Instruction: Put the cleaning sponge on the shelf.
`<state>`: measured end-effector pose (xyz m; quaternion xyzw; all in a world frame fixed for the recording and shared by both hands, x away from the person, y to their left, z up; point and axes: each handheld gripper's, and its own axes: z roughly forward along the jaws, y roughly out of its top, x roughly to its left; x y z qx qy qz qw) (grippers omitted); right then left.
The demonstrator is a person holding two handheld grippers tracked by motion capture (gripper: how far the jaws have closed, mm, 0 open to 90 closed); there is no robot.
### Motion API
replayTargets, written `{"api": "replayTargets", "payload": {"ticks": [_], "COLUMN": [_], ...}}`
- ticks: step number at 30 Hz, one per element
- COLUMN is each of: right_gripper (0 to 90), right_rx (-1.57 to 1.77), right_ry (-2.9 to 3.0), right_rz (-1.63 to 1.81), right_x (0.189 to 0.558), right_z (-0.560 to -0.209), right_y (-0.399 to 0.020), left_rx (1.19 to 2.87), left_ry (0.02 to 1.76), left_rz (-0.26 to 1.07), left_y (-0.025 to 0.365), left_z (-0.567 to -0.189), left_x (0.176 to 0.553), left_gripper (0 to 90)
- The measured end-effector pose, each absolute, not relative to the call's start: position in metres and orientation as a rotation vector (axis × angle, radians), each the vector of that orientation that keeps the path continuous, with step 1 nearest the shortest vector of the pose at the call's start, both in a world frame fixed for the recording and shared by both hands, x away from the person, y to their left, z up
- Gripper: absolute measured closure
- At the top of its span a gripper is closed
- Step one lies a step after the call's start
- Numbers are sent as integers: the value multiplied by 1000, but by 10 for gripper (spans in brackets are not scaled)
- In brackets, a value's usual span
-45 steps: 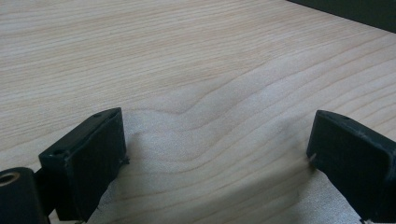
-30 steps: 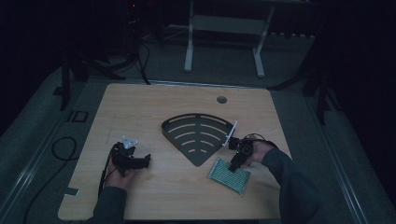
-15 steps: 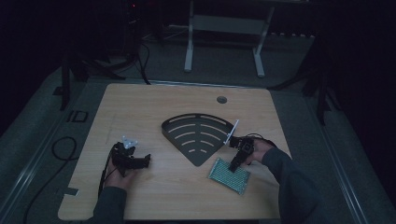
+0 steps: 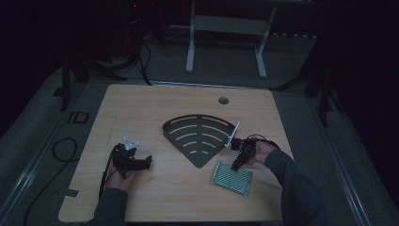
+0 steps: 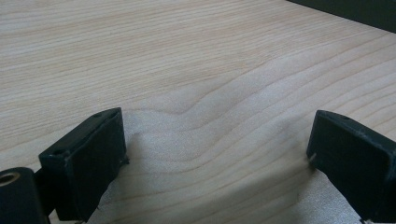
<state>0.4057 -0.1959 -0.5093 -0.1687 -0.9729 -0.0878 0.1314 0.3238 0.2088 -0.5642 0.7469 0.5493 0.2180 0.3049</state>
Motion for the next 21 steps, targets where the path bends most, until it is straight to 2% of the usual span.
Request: {"api": "replayTargets", "payload": {"ticks": [21], "right_gripper": [868], "right_rx": [-450], "right_ry": [-2889], "right_rz": [-357], "right_x": [407], "right_z": [-475], "right_y": [-199], "left_rx": [1977], "left_ry": [1455], "left_rz": [577], "left_y": [209], "left_z": [-564], "left_x": [324], "left_gripper": [48]}}
